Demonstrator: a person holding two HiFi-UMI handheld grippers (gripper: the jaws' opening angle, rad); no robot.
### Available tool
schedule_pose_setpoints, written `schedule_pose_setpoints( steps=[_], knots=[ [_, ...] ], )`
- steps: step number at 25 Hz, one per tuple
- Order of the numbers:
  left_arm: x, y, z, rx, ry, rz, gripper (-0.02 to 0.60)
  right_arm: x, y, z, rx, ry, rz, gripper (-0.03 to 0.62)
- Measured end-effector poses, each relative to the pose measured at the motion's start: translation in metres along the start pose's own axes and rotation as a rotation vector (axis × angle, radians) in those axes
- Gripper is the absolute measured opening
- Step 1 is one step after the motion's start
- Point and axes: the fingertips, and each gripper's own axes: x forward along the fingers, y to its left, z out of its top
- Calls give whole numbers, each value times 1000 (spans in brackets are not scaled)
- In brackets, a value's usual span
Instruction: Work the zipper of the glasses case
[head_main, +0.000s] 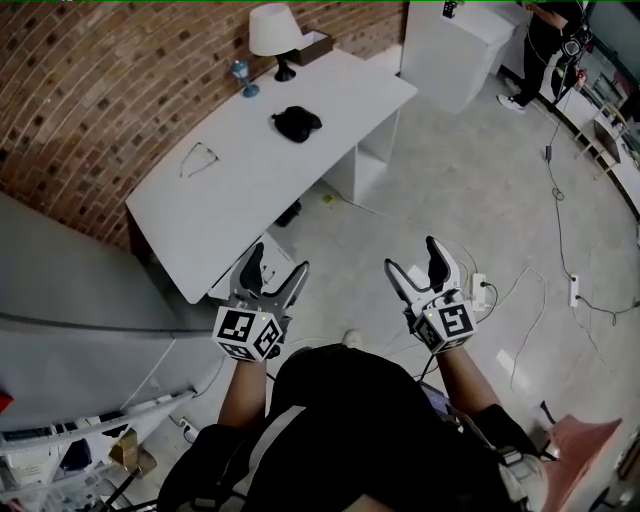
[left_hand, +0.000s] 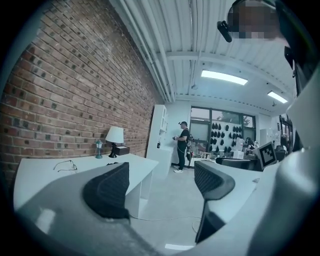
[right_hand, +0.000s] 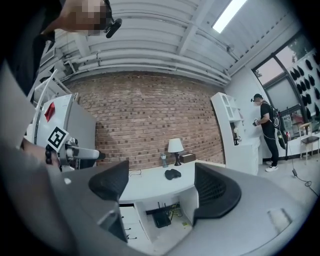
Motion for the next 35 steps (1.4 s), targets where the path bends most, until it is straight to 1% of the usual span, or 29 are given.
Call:
schedule_pose_setpoints(
  steps=[2,5,10,13,16,19,24,30,35],
  knots=[
    [9,0,-3,5,15,3,406,7,-7,-2,18,4,16,402],
    [23,6,-2,4,15,15,394,22,-15,-1,36,4,44,393],
    [46,29,-9,-9,46,10,394,46,-16,-5,49,14,50,385],
    [73,48,-13,-24,51,-6,394,67,-24,-2,56,15,43,380],
    [108,65,-5,-6,45,-41,394,88,-39,4,56,1,25,371],
    [148,92,10,2,31,-70,394,122,-54,21,39,-20,-13,370],
    [201,143,32,27,27,-90,394,185,-68,39,12,-44,-36,368],
    [249,195,38,20,47,-110,394,257,-84,31,24,-13,-42,364],
    [270,235,38,36,78,-111,394,322,-79,20,26,13,2,364]
  ],
)
